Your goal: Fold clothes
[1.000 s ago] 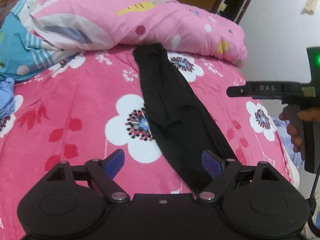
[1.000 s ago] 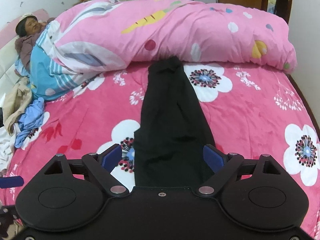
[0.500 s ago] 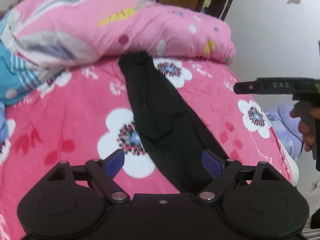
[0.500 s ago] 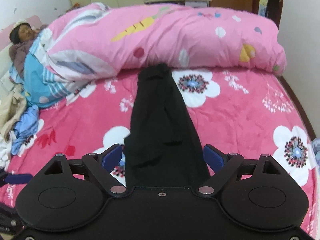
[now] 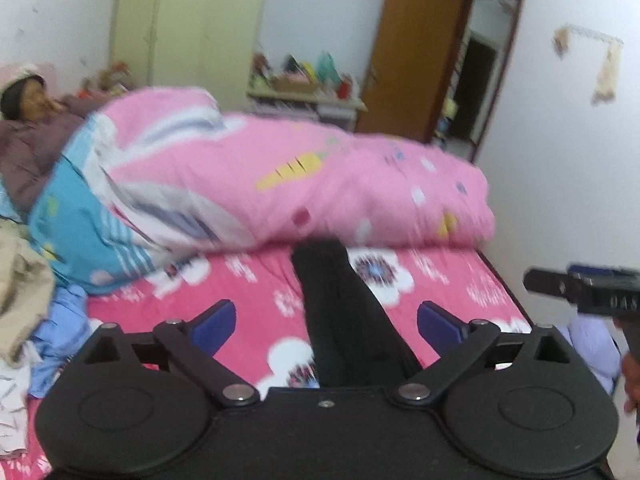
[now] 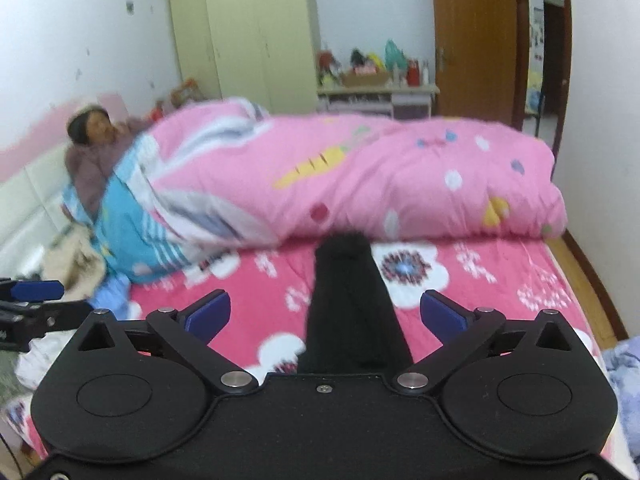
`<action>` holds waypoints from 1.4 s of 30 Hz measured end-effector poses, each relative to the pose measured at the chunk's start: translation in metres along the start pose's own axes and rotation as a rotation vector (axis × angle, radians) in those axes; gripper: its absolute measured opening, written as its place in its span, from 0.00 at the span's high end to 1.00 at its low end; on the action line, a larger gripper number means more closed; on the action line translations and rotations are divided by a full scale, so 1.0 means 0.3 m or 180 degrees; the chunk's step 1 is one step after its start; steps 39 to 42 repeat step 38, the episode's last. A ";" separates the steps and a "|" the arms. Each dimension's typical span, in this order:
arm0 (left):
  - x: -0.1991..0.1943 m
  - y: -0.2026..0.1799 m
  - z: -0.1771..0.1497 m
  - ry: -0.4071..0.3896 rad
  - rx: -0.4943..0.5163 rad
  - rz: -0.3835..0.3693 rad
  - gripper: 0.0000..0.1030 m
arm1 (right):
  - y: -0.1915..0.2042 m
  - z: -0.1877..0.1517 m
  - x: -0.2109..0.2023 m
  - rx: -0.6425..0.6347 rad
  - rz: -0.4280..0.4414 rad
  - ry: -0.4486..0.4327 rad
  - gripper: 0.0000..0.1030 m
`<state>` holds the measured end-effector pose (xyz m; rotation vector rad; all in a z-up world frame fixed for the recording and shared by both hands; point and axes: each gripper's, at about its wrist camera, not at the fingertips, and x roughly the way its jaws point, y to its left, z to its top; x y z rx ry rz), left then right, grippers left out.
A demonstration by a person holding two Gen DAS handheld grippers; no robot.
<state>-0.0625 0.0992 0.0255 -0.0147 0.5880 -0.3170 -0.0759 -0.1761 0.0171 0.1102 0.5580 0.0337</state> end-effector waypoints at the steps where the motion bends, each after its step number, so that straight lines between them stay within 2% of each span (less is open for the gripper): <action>1: -0.010 -0.005 0.010 -0.0047 0.0018 0.0058 0.05 | 0.007 0.010 -0.005 0.0009 -0.0039 -0.0041 0.00; 4: -0.031 -0.016 0.071 -0.0165 0.0097 0.0197 0.04 | 0.023 0.032 -0.018 0.0055 -0.0163 -0.0130 0.00; 7: -0.064 0.012 0.120 -0.0237 -0.0049 0.0357 0.04 | 0.031 0.075 -0.048 0.0136 -0.0207 -0.0273 0.00; 11: -0.128 0.069 0.188 -0.0332 -0.0255 0.0667 0.04 | 0.053 0.138 -0.069 0.0122 -0.0059 -0.0392 0.00; 14: -0.188 0.117 0.232 -0.0390 -0.0333 0.0959 0.04 | 0.110 0.190 -0.084 -0.0043 0.0099 -0.0411 0.00; 16: -0.232 0.146 0.251 -0.0410 -0.0365 0.1068 0.04 | 0.161 0.232 -0.092 -0.0195 0.0263 -0.0418 0.00; 20: -0.284 0.188 0.258 -0.0349 -0.0397 0.1207 0.04 | 0.255 0.268 -0.091 -0.0436 0.0578 -0.0370 0.00; 22: -0.310 0.213 0.243 -0.0237 -0.0459 0.1331 0.04 | 0.311 0.273 -0.086 -0.0530 0.0719 -0.0363 0.00; 27: -0.322 0.251 0.174 0.0022 -0.0563 0.1520 0.04 | 0.417 0.208 -0.084 -0.0739 0.0670 -0.0231 0.00; 30: -0.319 0.263 0.144 0.0148 -0.0623 0.1510 0.04 | 0.449 0.148 -0.080 -0.0743 0.0669 -0.0039 0.00; 35: -0.313 0.272 0.079 0.0295 -0.0661 0.1338 0.04 | 0.495 0.024 -0.087 -0.0729 0.0653 0.0337 0.00; 38: -0.317 0.267 0.062 0.0302 -0.0625 0.1290 0.04 | 0.506 -0.021 -0.095 -0.0699 0.0630 0.0440 0.00; 42: -0.317 0.267 0.062 0.0302 -0.0625 0.1290 0.04 | 0.506 -0.021 -0.095 -0.0699 0.0630 0.0440 0.00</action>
